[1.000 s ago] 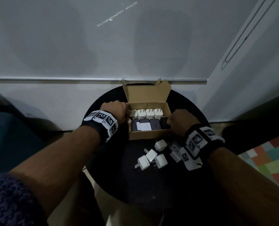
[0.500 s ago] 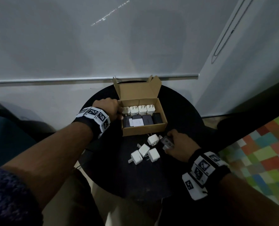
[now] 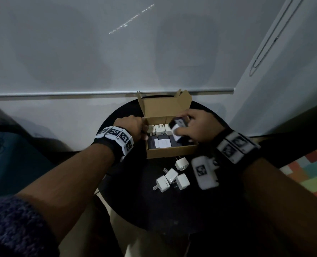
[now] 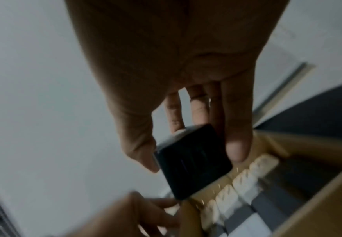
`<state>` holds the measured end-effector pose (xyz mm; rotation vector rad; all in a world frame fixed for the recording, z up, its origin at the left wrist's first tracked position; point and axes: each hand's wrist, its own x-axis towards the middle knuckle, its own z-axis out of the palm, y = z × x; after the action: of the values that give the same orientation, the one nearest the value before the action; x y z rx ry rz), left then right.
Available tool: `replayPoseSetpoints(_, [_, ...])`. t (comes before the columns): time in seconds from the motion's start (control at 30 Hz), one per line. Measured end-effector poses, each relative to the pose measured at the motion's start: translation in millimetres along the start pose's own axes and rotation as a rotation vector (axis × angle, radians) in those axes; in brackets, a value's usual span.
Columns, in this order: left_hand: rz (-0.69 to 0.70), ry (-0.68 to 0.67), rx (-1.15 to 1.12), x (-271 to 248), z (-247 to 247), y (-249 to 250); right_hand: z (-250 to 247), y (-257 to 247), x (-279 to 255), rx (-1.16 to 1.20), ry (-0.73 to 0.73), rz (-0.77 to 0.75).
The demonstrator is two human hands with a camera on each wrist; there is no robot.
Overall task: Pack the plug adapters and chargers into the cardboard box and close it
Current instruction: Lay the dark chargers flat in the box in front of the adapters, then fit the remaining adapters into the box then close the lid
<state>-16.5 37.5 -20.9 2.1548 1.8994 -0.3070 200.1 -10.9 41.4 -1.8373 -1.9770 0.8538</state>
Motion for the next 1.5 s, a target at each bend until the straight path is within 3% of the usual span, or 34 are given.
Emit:
replayPoseSetpoints(0.1, [-0.014,0.008,-0.009,-1.2,0.2,-0.1,36.2,-14.8,27.5,0.121,-0.067,0.102])
replayPoseSetpoints(0.27, [0.000,0.021,-0.029,-0.6,2.1,-0.4,78.6,-17.1,49.0,-0.040,-0.138,0.110])
replayPoseSetpoints(0.4, [0.026,0.034,-0.030,1.4,0.9,-2.2,90.7,-11.8,51.2,-0.134,-0.155,0.108])
replayPoseSetpoints(0.63, [0.025,0.052,-0.036,9.5,5.4,-4.9,89.8,-15.3,44.7,-0.063,-0.235,0.086])
replayPoseSetpoints(1.0, [0.013,0.010,-0.065,14.0,3.6,-7.8,82.4,-5.2,39.2,-0.055,-0.177,0.094])
replayPoseSetpoints(1.17, [0.033,0.000,-0.042,12.6,2.4,-7.7,67.7,11.5,11.9,0.037,-0.016,-0.105])
replayPoseSetpoints(1.23, [0.034,-0.004,-0.032,9.4,-1.1,-5.7,66.0,19.5,-7.5,-0.082,-0.129,-0.175])
replayPoseSetpoints(1.37, [0.015,-0.013,-0.017,6.5,-7.7,-1.1,64.4,38.5,-40.1,-0.328,-0.434,-0.158])
replayPoseSetpoints(1.5, [0.016,-0.038,0.012,4.9,-9.4,4.4,60.4,45.2,-48.4,-0.428,-0.409,-0.250])
